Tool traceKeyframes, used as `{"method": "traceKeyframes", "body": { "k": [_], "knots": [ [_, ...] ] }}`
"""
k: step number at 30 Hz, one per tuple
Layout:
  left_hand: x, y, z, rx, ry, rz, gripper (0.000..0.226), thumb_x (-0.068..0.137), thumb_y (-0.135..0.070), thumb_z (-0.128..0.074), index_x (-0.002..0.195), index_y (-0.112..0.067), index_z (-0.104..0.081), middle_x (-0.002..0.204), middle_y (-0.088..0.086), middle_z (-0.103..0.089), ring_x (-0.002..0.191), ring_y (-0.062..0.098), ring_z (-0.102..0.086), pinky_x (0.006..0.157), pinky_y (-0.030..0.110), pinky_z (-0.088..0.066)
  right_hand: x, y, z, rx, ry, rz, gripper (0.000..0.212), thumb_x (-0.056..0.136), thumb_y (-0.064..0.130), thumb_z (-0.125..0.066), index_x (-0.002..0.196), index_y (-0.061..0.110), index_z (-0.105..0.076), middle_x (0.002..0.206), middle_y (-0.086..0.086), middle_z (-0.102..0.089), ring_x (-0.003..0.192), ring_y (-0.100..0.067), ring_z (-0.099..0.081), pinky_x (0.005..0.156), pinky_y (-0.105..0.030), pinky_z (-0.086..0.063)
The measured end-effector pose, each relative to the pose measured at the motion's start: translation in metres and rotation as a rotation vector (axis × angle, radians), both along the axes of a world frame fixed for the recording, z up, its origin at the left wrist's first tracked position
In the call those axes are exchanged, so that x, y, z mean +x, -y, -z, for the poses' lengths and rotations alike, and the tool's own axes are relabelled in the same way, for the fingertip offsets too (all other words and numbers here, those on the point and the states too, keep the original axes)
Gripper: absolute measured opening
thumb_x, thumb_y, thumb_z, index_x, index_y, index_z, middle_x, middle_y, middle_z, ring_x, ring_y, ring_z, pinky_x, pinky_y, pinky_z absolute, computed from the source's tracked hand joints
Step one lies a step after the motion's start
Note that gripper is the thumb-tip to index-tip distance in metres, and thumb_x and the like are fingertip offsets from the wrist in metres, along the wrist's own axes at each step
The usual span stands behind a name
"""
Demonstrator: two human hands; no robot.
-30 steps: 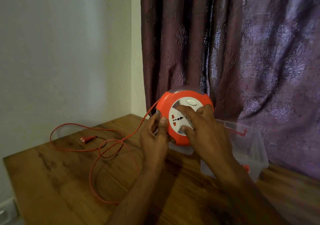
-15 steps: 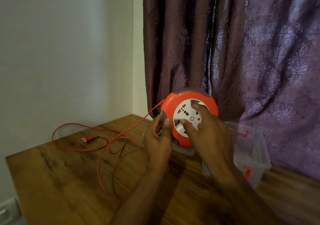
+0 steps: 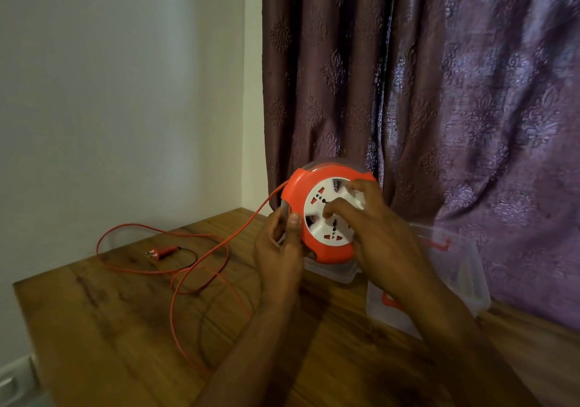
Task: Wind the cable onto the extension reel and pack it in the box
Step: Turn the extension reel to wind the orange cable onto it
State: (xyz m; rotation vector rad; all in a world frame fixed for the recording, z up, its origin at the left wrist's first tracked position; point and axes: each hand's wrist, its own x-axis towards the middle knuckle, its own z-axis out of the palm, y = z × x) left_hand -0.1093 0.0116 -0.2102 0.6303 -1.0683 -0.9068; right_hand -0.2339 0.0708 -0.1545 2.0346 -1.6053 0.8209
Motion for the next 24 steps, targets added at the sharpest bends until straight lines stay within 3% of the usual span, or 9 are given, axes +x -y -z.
{"method": "traceKeyframes", "body": {
  "k": [3, 7, 11, 15, 20, 24],
  "knots": [
    [-0.001, -0.0008, 0.0003, -0.02, 0.049, 0.003, 0.037, 0.086, -0.047, -0.057, 0.122, -0.04, -0.059, 0.12, -0.006, -0.07, 0.107, 0.017, -0.069, 0.085, 0.048, -0.06, -0.0022, 0.0031, 0.0031, 0.092, -0.048, -0.002, 0.043, 0.087, 0.022, -0.053, 0.122, 0.047, -0.046, 0.154, 0.005, -0.012, 0.131, -0.031, -0.037, 0.092, -0.046, -0.048],
    [-0.0034, 0.0, 0.0022, -0.037, 0.09, -0.001, 0.037, 0.085, -0.049, -0.057, 0.121, -0.042, -0.057, 0.116, -0.013, -0.068, 0.107, 0.013, -0.068, 0.085, 0.044, -0.06, -0.0047, 0.0058, 0.0072, 0.196, -0.058, 0.056, 0.045, 0.09, 0.03, -0.057, 0.128, 0.049, -0.044, 0.159, 0.005, -0.003, 0.136, -0.033, -0.032, 0.102, -0.048, -0.042],
    [-0.0017, 0.0012, 0.0027, -0.045, 0.098, -0.007, 0.04, 0.085, -0.048, -0.058, 0.124, -0.039, -0.057, 0.119, -0.01, -0.069, 0.107, 0.012, -0.068, 0.086, 0.045, -0.06, -0.0035, 0.0042, 0.0082, 0.201, -0.037, 0.061, 0.042, 0.09, 0.04, -0.056, 0.129, 0.049, -0.043, 0.158, 0.006, -0.004, 0.136, -0.032, -0.033, 0.105, -0.048, -0.04],
    [-0.0019, -0.0001, 0.0006, -0.033, 0.101, -0.008, 0.035, 0.084, -0.048, -0.058, 0.118, -0.042, -0.059, 0.114, -0.015, -0.069, 0.106, 0.012, -0.068, 0.086, 0.046, -0.06, -0.0031, 0.0029, 0.0073, 0.185, -0.02, 0.067, 0.041, 0.092, 0.036, -0.055, 0.129, 0.05, -0.043, 0.157, 0.005, -0.006, 0.134, -0.033, -0.036, 0.103, -0.048, -0.041],
    [-0.0021, -0.0003, 0.0009, -0.017, 0.089, 0.008, 0.046, 0.085, -0.046, -0.058, 0.129, -0.031, -0.059, 0.121, -0.003, -0.069, 0.108, 0.018, -0.068, 0.086, 0.05, -0.059, -0.0026, 0.0018, 0.0071, 0.179, -0.067, 0.079, 0.045, 0.091, 0.035, -0.056, 0.13, 0.051, -0.039, 0.158, 0.004, -0.003, 0.131, -0.035, -0.04, 0.1, -0.048, -0.044],
    [-0.0005, -0.0006, -0.0015, 0.006, 0.093, 0.002, 0.038, 0.082, -0.051, -0.057, 0.119, -0.043, -0.06, 0.113, -0.014, -0.069, 0.105, 0.013, -0.069, 0.085, 0.048, -0.06, -0.0012, 0.0016, 0.0087, 0.167, -0.05, 0.073, 0.044, 0.09, 0.04, -0.053, 0.129, 0.052, -0.036, 0.158, 0.004, -0.004, 0.129, -0.036, -0.041, 0.1, -0.047, -0.045]
  ]
}}
